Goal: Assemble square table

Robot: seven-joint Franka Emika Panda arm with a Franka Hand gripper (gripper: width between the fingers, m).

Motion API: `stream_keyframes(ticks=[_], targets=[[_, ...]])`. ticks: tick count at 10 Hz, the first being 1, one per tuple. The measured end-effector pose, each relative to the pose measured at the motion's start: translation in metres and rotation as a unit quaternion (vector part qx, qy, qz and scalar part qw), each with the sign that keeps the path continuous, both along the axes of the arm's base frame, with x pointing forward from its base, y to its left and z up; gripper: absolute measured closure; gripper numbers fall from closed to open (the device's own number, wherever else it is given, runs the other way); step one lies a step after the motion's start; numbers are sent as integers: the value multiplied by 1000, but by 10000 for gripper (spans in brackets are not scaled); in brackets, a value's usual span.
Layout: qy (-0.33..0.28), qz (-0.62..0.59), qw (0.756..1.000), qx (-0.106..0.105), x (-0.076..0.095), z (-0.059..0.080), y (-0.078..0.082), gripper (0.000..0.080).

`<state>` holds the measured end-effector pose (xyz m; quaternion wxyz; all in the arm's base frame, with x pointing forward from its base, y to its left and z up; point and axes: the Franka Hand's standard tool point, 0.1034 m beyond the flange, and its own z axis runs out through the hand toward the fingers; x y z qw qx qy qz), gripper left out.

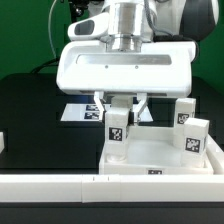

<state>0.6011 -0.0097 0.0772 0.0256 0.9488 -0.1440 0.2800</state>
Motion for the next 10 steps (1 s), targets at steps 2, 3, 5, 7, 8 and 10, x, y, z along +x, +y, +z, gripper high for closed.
stream_keyframes(ticks=[2,3,5,7,8,10], targets=[[-12,1,1000,-8,1,0,1,515],[-9,0,1000,-5,2,0,0,515],[-6,1,1000,-3,2,-1,1,515],[47,-6,998,44,9,4,10,324],[86,-14,993,74,13,3,14,324],[172,-26,977,124,18,4,15,157]])
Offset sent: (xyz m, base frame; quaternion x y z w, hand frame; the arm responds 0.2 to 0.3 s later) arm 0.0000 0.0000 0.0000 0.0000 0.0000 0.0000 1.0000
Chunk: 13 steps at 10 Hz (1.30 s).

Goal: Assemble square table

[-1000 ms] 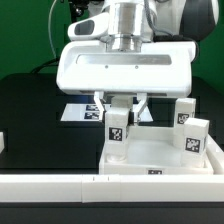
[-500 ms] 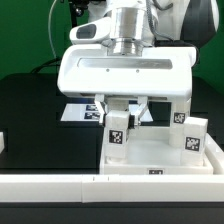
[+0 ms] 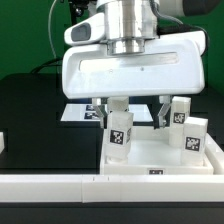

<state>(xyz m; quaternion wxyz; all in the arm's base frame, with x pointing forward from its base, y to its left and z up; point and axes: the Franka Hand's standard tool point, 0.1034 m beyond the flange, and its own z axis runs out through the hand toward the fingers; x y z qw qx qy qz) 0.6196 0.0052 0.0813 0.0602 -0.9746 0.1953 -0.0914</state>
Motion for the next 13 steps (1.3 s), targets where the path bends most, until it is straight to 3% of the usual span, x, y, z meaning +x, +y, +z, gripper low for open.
stream_keyframes(ticks=[1,3,5,6,7,8,9,12,13], targets=[[12,6,1000,-2,4,0,-6,152],[57,10,998,17,-5,-5,-21,151],[54,-3,998,15,-6,-6,-24,151],[55,-14,998,17,-6,-7,-25,268],[55,-14,998,17,-6,-7,-25,268],[56,-20,998,18,-6,-7,-25,451],[59,-55,996,23,-6,-7,-25,517],[71,-184,979,42,-5,-8,-24,517],[75,-252,963,52,-2,-8,-23,517]])
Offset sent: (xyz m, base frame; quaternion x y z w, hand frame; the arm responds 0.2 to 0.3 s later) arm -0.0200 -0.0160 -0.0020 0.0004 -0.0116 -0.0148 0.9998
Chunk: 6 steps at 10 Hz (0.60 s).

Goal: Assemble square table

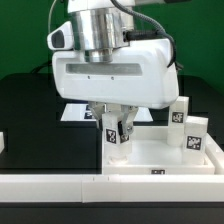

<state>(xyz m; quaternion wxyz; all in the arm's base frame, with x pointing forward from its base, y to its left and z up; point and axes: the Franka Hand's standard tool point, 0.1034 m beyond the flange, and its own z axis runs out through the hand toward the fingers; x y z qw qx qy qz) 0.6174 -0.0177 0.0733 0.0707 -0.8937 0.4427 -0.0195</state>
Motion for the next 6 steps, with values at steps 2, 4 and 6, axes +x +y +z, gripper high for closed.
stream_keyframes(ticks=[2,4,6], targets=[[19,-163,986,17,1,-1,7,517],[35,-303,951,38,0,-1,5,517],[32,-274,960,35,0,-1,5,401]])
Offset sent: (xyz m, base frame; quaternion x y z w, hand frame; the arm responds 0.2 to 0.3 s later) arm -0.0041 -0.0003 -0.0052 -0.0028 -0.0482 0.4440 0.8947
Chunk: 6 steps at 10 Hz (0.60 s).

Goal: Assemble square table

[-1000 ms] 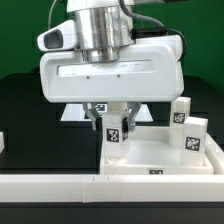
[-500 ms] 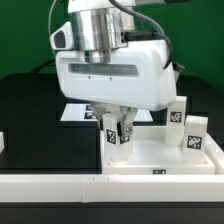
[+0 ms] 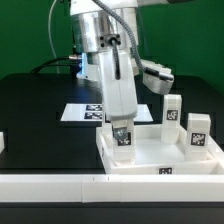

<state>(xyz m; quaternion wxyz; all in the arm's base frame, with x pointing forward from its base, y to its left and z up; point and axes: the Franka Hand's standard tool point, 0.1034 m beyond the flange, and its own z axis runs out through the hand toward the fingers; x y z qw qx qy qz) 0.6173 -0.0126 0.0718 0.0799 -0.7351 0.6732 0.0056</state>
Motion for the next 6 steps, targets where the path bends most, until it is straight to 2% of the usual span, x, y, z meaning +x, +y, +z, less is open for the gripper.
stream_keyframes(ticks=[1,2,3,6], targets=[[-3,20,1000,-4,0,0,1,401],[-20,113,993,-18,2,0,4,267],[-39,215,975,-33,3,-1,5,174],[-53,339,938,-46,4,-1,4,152]])
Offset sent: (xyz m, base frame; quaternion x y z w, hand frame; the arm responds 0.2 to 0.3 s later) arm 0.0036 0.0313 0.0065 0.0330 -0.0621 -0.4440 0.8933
